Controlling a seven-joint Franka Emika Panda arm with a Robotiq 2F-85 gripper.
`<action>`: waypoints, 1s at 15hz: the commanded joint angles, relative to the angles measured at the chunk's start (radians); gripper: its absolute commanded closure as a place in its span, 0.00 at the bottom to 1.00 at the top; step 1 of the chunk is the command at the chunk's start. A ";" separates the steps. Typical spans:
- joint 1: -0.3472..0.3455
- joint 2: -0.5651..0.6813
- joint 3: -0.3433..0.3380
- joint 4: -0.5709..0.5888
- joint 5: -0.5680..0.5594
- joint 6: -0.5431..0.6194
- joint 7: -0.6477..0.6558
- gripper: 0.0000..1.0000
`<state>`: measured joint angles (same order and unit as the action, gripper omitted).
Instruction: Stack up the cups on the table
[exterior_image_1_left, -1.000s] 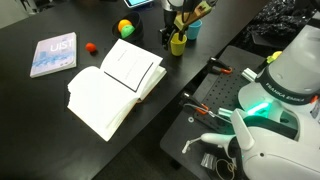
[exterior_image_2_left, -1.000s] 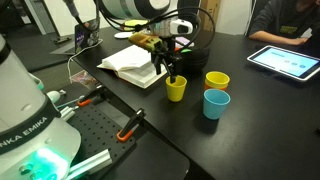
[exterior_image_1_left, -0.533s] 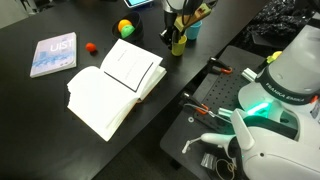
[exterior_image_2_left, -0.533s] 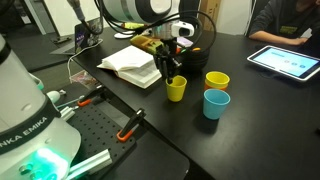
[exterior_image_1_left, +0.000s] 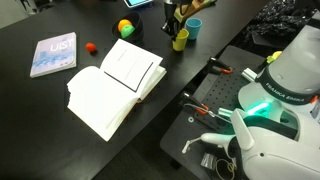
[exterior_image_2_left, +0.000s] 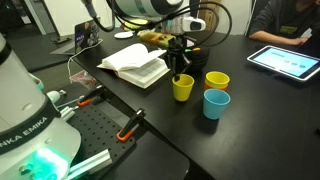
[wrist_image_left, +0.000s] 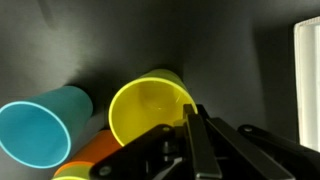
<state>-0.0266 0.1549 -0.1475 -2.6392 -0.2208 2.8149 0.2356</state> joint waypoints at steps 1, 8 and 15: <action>0.021 -0.008 -0.035 0.086 -0.081 -0.116 0.048 0.97; 0.001 0.004 -0.023 0.263 -0.100 -0.337 0.068 0.97; -0.034 -0.011 0.001 0.387 0.123 -0.516 0.051 0.97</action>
<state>-0.0410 0.1543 -0.1643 -2.3053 -0.1749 2.3706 0.2865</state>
